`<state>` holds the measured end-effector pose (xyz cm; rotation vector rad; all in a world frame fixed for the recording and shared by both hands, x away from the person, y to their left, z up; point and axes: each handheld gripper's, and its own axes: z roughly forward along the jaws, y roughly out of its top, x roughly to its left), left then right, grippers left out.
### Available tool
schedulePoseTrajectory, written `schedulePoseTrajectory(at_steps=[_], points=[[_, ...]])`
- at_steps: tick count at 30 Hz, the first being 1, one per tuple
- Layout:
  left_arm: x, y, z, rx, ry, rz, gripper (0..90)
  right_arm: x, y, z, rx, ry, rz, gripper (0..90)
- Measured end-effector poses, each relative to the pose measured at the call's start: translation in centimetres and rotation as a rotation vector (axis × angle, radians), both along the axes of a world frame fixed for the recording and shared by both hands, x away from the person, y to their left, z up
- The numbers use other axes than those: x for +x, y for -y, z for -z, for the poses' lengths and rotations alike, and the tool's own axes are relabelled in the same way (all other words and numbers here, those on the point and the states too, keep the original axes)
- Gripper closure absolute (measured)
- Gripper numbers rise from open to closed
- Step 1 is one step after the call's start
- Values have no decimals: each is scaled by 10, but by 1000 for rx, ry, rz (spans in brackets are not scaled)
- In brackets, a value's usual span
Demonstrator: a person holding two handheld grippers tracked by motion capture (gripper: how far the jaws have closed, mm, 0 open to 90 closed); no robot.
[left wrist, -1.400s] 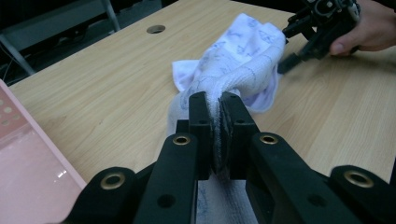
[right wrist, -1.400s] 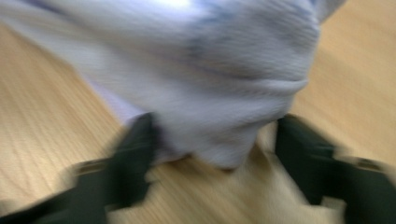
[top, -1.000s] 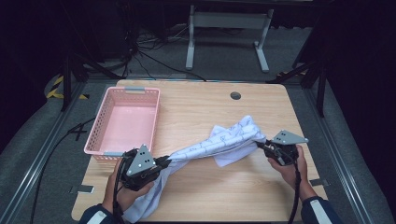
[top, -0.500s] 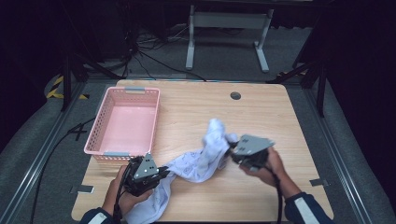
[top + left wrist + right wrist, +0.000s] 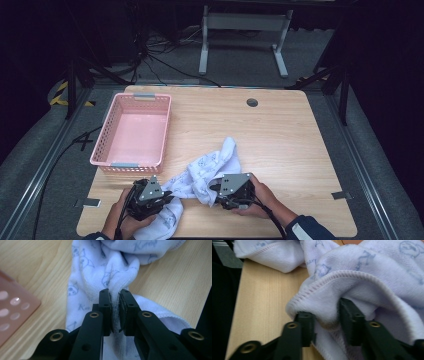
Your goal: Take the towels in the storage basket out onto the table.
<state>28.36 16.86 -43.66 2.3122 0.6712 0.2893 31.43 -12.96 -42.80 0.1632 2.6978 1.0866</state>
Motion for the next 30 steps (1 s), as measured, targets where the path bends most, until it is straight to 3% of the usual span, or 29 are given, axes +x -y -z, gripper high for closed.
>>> schedulePoseTrajectory(at_steps=[1,2,4,5,7,8,9,12,13,15,16,17,18,19,22,23,25,26,27,30], points=[[-1,-2,0,-7,-2,-3,809,-1,3,-2,5,5,7,524],[-2,-5,0,-11,-5,-3,800,1,20,-15,44,-32,21,458],[-3,-7,0,-17,0,-10,800,2,28,-20,62,-36,30,443],[-3,-9,1,-29,-1,-10,782,6,53,-34,117,-29,86,443],[-3,-11,2,-49,-8,-4,765,14,71,-41,159,-27,180,454],[-4,-11,1,-44,2,-5,765,14,71,-41,159,-27,180,454],[-5,-11,1,-45,12,-6,764,19,80,-43,165,-5,229,456],[-6,-11,3,-28,14,-13,762,34,83,-33,125,10,268,461],[-6,-11,4,-35,6,-24,758,40,79,-24,85,20,273,468],[-5,-14,8,-31,-3,-40,748,51,69,-10,65,-27,264,441],[-5,-14,8,-31,-3,-40,747,51,69,-10,65,-27,264,441],[-5,-16,11,-21,-8,-51,747,54,63,-5,27,1,269,430],[-5,-17,13,-20,-18,-58,735,59,57,2,-7,-2,275,411],[-5,-19,16,-31,-30,-69,735,65,51,11,-2,-40,283,400],[-7,-22,20,-29,-35,-90,738,71,46,20,-27,-57,298,433],[-7,-23,20,-10,-37,-92,747,73,44,24,-24,-62,281,494],[-8,-23,23,19,-23,-99,762,74,43,27,-8,-59,268,701],[-9,-24,23,16,-22,-104,766,73,43,25,-9,-52,262,756],[-9,-24,24,13,-24,-110,772,72,43,21,-36,-16,257,790],[-9,-25,24,15,-25,-109,786,70,51,11,-29,12,268,813]])
